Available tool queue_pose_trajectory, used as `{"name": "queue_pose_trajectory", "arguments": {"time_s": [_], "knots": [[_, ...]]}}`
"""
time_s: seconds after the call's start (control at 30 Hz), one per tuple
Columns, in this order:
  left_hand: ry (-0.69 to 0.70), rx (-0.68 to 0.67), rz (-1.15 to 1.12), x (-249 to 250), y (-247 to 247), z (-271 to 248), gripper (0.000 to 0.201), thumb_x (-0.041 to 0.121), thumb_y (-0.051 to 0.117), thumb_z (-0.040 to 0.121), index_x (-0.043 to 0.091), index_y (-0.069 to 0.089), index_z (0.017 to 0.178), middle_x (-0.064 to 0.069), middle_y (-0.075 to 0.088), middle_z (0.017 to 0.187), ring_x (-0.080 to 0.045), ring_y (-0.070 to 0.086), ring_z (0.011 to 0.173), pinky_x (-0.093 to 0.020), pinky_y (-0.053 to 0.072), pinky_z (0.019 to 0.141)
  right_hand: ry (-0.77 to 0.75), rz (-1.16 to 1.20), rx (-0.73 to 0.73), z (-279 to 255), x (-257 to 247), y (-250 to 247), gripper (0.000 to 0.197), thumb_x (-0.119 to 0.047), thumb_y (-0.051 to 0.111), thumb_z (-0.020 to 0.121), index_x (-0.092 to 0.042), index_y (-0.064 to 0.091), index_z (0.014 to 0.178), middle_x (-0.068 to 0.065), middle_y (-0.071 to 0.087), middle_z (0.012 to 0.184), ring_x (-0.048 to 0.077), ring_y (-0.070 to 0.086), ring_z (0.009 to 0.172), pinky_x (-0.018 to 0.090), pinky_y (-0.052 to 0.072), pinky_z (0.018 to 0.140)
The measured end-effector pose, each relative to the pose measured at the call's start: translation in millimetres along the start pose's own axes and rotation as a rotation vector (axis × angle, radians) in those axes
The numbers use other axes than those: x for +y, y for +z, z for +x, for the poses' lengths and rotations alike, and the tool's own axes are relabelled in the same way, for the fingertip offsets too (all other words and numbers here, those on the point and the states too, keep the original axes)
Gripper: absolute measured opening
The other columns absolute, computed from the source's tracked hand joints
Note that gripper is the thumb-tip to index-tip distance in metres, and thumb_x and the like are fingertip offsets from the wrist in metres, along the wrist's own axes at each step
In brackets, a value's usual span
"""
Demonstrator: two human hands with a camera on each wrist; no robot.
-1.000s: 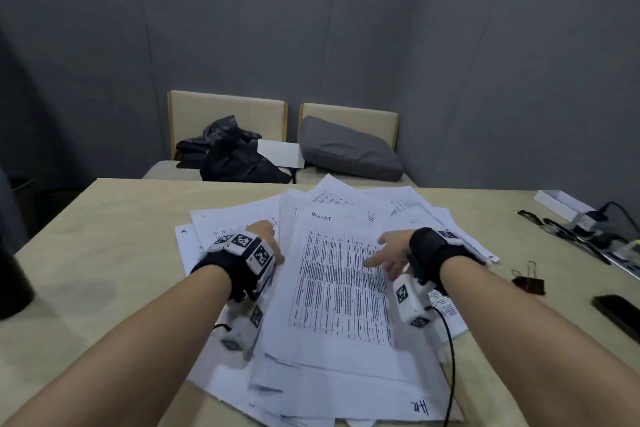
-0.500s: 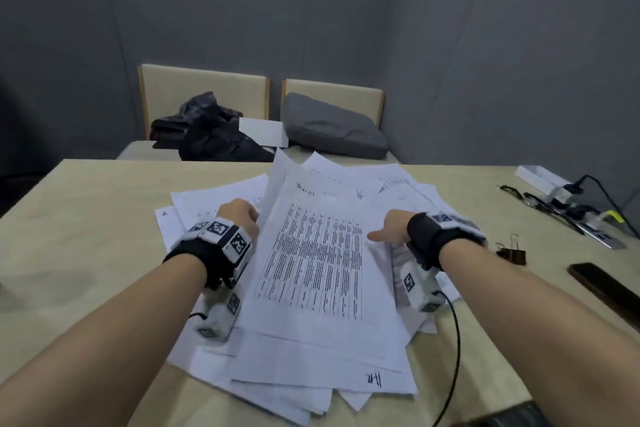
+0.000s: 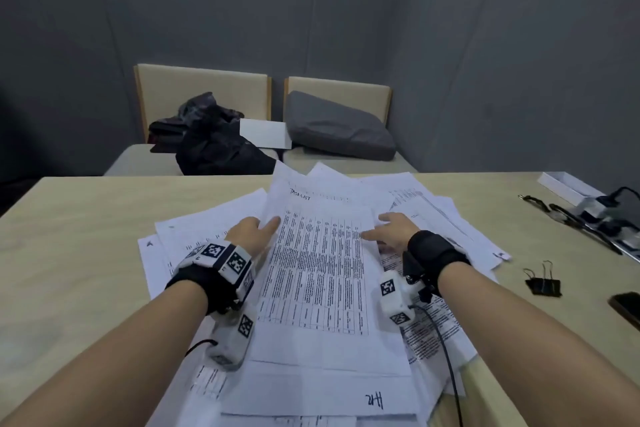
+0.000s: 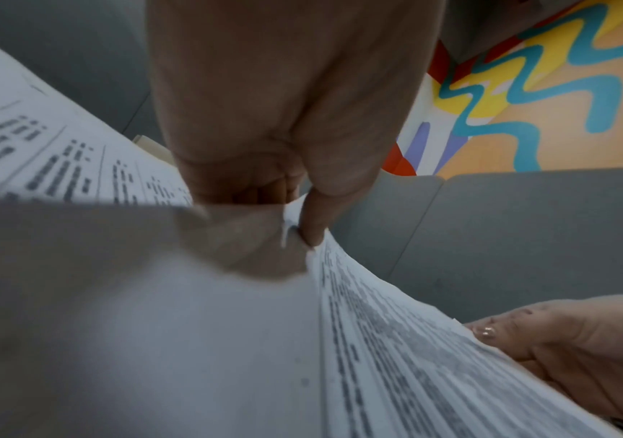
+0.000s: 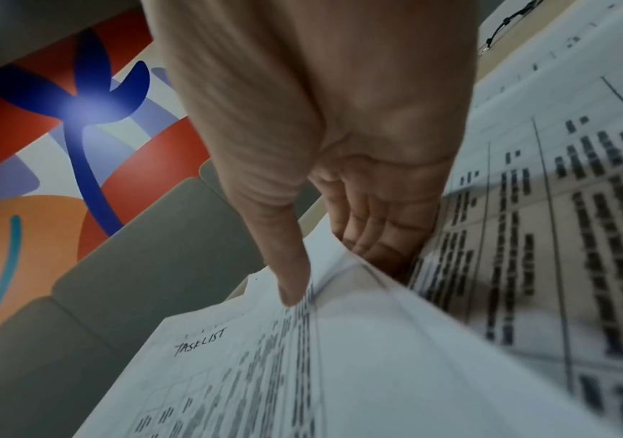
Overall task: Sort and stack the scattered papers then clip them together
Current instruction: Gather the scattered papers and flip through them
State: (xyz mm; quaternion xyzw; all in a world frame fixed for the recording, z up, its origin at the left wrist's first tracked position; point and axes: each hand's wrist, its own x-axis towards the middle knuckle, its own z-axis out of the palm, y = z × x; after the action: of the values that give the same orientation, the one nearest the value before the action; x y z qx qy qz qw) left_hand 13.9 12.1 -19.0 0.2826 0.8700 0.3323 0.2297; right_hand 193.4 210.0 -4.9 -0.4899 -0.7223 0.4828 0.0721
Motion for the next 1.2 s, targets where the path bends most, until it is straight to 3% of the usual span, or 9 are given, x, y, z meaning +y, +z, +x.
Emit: {"name": "queue_pose_trajectory", "arguments": {"time_s": [0.1, 0.23, 0.37, 0.53, 0.7, 0.83, 0.93, 1.1, 1.2], "knots": [[0.068, 0.025, 0.145, 2, -2, -6, 0.024, 0.025, 0.055, 0.091, 0.004, 0.058, 0.103, -0.010, 0.064, 0.095, -0.027, 0.060, 0.083, -0.027, 0.043, 0.063, 0.060, -0.025, -0.058, 6, 9, -7, 0.081, -0.031, 0.094, 0.052, 0.007, 0.062, 0.116, 0.022, 0.068, 0.117, 0.036, 0.069, 0.093, 0.042, 0.057, 0.082], [0.162, 0.063, 0.123, 15, -16, -5, 0.021, 0.018, 0.056, 0.091, 0.004, 0.060, 0.106, -0.010, 0.063, 0.098, -0.026, 0.057, 0.086, -0.028, 0.041, 0.071, 0.066, 0.097, -0.163, -21, -5, -14, 0.033, -0.008, 0.073, 0.083, 0.006, 0.062, 0.111, 0.026, 0.069, 0.113, 0.032, 0.068, 0.076, 0.034, 0.058, 0.054], [0.265, 0.152, -0.040, 42, -50, 0, 0.020, 0.015, 0.053, 0.092, 0.005, 0.060, 0.108, -0.010, 0.063, 0.100, -0.026, 0.060, 0.091, -0.030, 0.042, 0.076, -0.018, 0.234, -0.053, -27, -29, -26, 0.035, -0.011, 0.068, 0.088, 0.003, 0.061, 0.119, 0.019, 0.068, 0.117, 0.028, 0.066, 0.087, 0.038, 0.059, 0.074], [0.340, 0.233, -0.178, 68, -76, -5, 0.015, 0.013, 0.046, 0.096, 0.005, 0.057, 0.103, -0.012, 0.062, 0.097, -0.027, 0.058, 0.090, -0.036, 0.047, 0.079, -0.255, 0.401, -0.056, -53, -70, -41, 0.022, -0.007, 0.062, 0.091, -0.011, 0.062, 0.113, 0.008, 0.065, 0.126, 0.020, 0.064, 0.097, 0.026, 0.051, 0.074], [0.464, 0.325, -0.438, 72, -80, -18, 0.019, 0.016, 0.041, 0.100, 0.006, 0.055, 0.108, -0.007, 0.062, 0.102, -0.022, 0.059, 0.093, -0.033, 0.047, 0.081, -0.492, 0.595, -0.063, -86, -93, -45, 0.032, 0.003, 0.057, 0.091, 0.006, 0.055, 0.123, 0.008, 0.067, 0.106, 0.010, 0.072, 0.081, 0.020, 0.057, 0.067], [0.582, 0.460, -0.553, 85, -88, -31, 0.012, 0.018, 0.041, 0.099, 0.011, 0.050, 0.102, 0.001, 0.058, 0.087, -0.013, 0.054, 0.074, -0.031, 0.045, 0.069, -0.665, 0.645, 0.141, -103, -119, -43, 0.028, -0.004, 0.065, 0.089, -0.004, 0.060, 0.116, 0.009, 0.068, 0.116, 0.021, 0.066, 0.106, 0.033, 0.051, 0.097], [0.595, 0.447, -0.601, 92, -94, -36, 0.013, 0.023, 0.048, 0.096, 0.014, 0.048, 0.105, 0.003, 0.061, 0.095, -0.013, 0.059, 0.084, -0.033, 0.050, 0.077, -0.770, 0.614, 0.157, -110, -132, -44, 0.016, -0.010, 0.065, 0.090, -0.018, 0.063, 0.104, -0.004, 0.070, 0.104, 0.009, 0.067, 0.096, 0.028, 0.053, 0.094], [0.525, 0.425, -0.510, 80, -86, -40, 0.041, 0.031, 0.053, 0.094, 0.010, 0.039, 0.126, -0.002, 0.059, 0.109, -0.019, 0.061, 0.093, -0.034, 0.050, 0.080, -0.791, 0.452, 0.258, -94, -120, -31, 0.036, -0.014, 0.075, 0.082, -0.022, 0.054, 0.110, -0.011, 0.066, 0.103, -0.001, 0.063, 0.095, 0.013, 0.052, 0.082], [0.466, 0.400, -0.498, 73, -79, -38, 0.042, 0.030, 0.056, 0.093, 0.012, 0.039, 0.127, 0.001, 0.057, 0.107, -0.015, 0.058, 0.090, -0.030, 0.044, 0.076, -0.751, 0.481, 0.288, -82, -110, -20, 0.038, -0.015, 0.074, 0.083, -0.016, 0.051, 0.114, -0.004, 0.066, 0.110, 0.000, 0.063, 0.095, 0.011, 0.052, 0.075]]}}
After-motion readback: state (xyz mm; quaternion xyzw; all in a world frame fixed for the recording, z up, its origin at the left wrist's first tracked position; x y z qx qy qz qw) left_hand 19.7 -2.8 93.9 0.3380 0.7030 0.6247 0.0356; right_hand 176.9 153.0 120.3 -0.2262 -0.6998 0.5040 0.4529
